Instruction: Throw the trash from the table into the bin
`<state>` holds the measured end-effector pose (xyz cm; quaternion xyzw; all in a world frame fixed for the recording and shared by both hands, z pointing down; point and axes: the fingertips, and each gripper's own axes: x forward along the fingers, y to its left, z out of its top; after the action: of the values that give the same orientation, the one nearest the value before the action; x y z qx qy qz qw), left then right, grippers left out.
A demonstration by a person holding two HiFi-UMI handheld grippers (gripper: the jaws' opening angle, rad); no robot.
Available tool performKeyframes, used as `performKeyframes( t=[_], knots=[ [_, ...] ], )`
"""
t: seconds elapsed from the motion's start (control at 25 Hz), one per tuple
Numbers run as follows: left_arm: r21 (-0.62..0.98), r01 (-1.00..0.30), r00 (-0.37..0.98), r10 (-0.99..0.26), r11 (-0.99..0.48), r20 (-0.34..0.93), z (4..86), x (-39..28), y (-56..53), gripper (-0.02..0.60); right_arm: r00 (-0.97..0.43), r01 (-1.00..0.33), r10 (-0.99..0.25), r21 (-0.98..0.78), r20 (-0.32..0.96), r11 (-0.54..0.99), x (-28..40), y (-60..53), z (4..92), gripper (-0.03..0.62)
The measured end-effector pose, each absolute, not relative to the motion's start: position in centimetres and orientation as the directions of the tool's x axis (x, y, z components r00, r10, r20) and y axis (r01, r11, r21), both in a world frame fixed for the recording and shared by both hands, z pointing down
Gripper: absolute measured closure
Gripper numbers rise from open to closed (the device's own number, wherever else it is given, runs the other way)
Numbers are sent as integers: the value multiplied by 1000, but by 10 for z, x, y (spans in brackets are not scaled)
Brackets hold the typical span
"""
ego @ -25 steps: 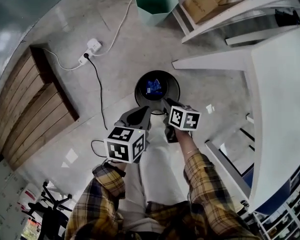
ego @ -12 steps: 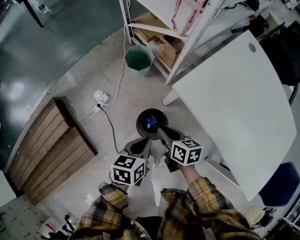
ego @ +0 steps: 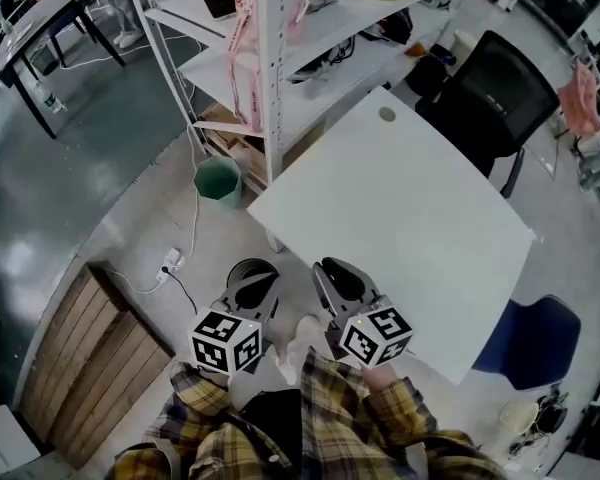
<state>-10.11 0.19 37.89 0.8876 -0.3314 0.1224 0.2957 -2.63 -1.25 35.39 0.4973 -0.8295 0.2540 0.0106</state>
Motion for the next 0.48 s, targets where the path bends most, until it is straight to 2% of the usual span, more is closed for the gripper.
performKeyframes(
  t=[0.32, 0.48],
  knots=[
    [335, -410, 910, -357, -848, 210, 268, 41, 55, 574, -358, -925, -923, -188, 139, 330, 77, 65, 254, 565],
    [303, -300, 949, -250, -905, 193, 254, 82, 77, 574, -259, -954, -958, -191, 126, 233, 119, 85, 244, 583]
  ],
)
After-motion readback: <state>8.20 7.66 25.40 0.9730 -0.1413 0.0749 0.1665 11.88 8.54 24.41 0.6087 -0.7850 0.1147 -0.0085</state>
